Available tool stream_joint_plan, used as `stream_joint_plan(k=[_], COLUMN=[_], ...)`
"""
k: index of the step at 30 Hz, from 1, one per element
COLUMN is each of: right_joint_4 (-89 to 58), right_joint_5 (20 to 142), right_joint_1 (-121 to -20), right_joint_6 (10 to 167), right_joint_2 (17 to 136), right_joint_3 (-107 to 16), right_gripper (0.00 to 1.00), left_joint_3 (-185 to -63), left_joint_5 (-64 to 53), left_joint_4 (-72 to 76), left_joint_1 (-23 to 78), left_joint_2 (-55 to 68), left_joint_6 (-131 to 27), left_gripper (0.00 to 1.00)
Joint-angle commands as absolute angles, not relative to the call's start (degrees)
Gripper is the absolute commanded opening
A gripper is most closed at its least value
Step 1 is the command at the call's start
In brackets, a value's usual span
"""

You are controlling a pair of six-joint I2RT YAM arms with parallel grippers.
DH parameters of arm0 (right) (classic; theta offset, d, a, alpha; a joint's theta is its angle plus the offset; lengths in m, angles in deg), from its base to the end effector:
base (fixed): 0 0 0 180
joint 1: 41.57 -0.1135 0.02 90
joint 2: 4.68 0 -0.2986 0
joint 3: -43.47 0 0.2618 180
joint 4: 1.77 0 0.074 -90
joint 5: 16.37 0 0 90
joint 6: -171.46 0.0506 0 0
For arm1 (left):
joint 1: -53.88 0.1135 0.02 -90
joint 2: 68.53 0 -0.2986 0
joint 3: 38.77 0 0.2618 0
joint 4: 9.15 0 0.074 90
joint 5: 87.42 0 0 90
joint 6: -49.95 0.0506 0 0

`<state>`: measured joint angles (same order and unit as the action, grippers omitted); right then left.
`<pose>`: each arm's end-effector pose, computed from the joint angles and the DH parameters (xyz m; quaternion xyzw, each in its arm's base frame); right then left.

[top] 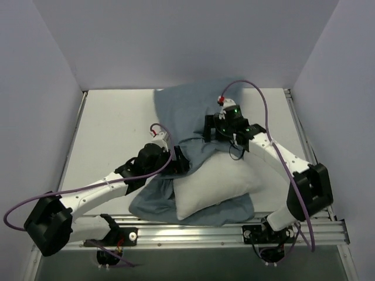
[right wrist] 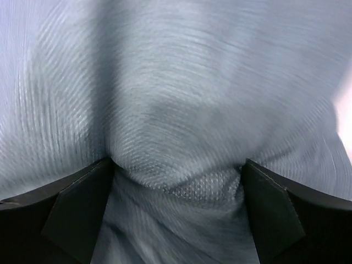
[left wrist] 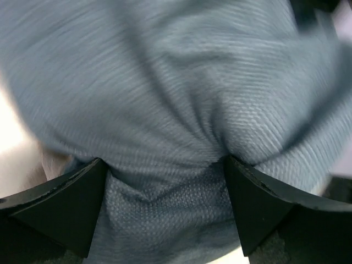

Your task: Remove the pillowcase from the pillow

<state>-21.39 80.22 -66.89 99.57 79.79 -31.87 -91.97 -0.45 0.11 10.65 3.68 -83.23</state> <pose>0.3217 0.1586 0.3094 -0.0832 0.8556 0.2341 0.4542 0.2065 -0.1978 0.2536 0.0139 0.8581 -0.3676 0.3583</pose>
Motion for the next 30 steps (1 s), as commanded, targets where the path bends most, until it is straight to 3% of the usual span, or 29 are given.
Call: stream_joint_plan(k=[1, 5, 9, 14, 20, 24, 30], right_joint_4=[-11.78, -10.1, -14.05, -20.46, -24.94, -25.14, -24.18], right_joint_5=[92.08, 93.67, 89.47, 80.32, 68.54, 70.54, 76.17], right_joint_1=[-72.42, -73.21, -73.83, -73.74, -74.09, -75.93, -77.78], right_joint_6=[96.67, 95.88, 93.16, 89.29, 93.49, 96.31, 102.45], right_joint_2=[86.98, 95.85, 102.63, 98.34, 80.95, 67.61, 58.79], right_joint_3=[-37.97, -49.45, -60.27, -63.21, -48.2, -36.08, -22.27], right_gripper=[0.89, 0.89, 0.88, 0.91, 1.0, 1.0, 1.0], left_joint_3=[-89.3, -89.02, -92.43, -100.09, -100.98, -100.98, -102.3], left_joint_5=[0.62, 6.44, 3.64, -0.05, 1.78, 4.77, 6.89], left_joint_4=[2.16, 4.01, 0.42, 3.83, 16.29, 26.5, 31.0], left_joint_1=[5.27, 9.38, 16.5, 17.75, 17.05, 16.96, 18.02], left_joint_2=[-3.21, -4.37, 0.45, 2.67, -7.85, -14.2, -12.99], left_joint_6=[-87.16, -86.64, -85.41, -81.9, -86.97, -86.99, -83.03], left_gripper=[0.95, 0.95, 0.95, 0.95, 0.96, 0.97, 0.97])
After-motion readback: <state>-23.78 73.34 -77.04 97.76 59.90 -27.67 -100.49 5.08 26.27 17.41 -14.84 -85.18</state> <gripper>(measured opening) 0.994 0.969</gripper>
